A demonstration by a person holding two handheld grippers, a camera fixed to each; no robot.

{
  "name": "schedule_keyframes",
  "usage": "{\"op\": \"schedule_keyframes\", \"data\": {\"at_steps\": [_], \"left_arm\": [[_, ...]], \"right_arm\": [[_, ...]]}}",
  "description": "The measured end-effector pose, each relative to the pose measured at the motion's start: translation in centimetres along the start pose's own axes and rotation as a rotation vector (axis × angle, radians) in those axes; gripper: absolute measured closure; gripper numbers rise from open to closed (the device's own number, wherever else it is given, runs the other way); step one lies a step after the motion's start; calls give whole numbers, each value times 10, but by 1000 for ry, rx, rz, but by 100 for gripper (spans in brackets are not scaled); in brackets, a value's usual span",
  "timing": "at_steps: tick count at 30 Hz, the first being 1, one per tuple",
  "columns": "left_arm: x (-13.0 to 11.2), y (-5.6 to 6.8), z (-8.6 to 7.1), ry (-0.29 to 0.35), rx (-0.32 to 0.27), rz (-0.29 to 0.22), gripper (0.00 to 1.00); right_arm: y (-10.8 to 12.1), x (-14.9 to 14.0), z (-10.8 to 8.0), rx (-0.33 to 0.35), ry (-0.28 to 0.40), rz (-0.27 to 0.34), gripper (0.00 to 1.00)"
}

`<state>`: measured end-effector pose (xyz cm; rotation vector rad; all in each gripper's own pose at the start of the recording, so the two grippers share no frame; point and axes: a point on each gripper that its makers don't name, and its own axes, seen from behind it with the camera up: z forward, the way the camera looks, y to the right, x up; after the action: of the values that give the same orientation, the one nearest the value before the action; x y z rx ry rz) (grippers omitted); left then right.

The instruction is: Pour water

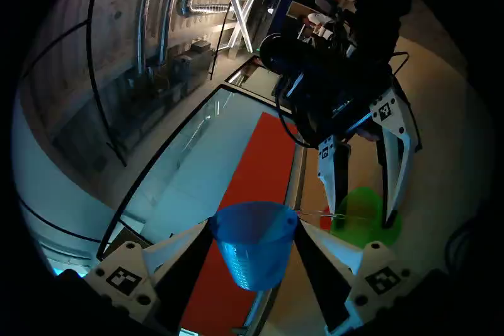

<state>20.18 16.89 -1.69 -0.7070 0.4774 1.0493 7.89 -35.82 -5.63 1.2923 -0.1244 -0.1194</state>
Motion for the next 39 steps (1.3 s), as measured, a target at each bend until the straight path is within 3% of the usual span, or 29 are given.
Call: {"op": "schedule_keyframes", "data": {"at_steps": [39], "left_arm": [[-1, 2, 0, 0, 7, 33, 13]], "right_arm": [[-5, 1, 2, 12, -4, -14, 9]]}}
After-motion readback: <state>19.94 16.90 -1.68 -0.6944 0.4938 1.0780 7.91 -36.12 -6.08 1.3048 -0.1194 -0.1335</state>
